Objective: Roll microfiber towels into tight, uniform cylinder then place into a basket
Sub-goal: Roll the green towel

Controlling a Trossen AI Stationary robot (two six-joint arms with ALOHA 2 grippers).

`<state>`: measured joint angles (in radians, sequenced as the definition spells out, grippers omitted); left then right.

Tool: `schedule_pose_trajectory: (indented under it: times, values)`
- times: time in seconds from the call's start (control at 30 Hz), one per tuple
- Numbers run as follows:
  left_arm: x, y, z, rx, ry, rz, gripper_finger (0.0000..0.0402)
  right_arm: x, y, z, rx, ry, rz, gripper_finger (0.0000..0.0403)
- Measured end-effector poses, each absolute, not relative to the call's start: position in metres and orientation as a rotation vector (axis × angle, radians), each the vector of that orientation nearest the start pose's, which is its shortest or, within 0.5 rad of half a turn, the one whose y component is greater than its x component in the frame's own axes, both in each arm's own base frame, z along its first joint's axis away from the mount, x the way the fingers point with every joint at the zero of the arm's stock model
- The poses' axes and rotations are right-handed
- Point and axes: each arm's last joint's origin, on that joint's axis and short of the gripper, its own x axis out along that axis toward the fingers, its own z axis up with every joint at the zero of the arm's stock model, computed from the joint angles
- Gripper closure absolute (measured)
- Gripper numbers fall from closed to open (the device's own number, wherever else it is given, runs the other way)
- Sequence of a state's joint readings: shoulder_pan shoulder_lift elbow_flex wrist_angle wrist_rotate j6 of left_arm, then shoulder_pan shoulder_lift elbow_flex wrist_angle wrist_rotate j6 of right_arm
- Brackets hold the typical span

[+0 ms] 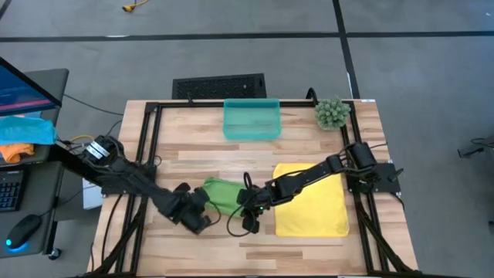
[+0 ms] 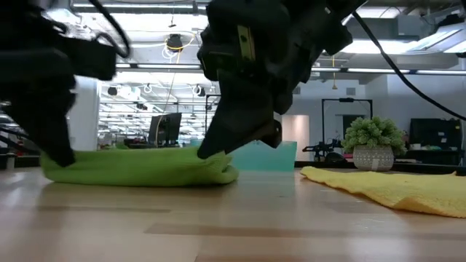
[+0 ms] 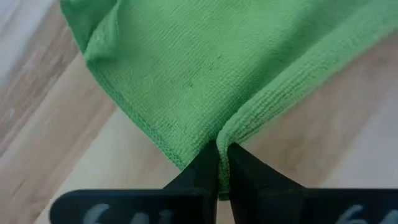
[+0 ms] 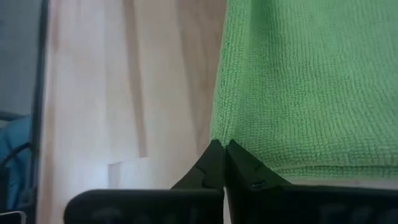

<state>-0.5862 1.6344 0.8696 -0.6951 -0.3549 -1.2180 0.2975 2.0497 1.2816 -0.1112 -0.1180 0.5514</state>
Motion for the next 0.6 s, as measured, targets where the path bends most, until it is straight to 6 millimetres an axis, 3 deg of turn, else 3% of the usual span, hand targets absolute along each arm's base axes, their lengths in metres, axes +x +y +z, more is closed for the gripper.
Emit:
schedule_pose_trajectory:
  times: [0.27,0.6]
  values:
    - [0.243,-0.108,0.146,-0.478,1.214,0.638,0.039,0.402,0.118,0.135,0.44,0.985,0.104,0.0391]
    - [0.253,-0.083,0.145,-0.619,1.208,0.739,0.039,0.401,0.118,0.134,0.445,0.993,0.093,0.039]
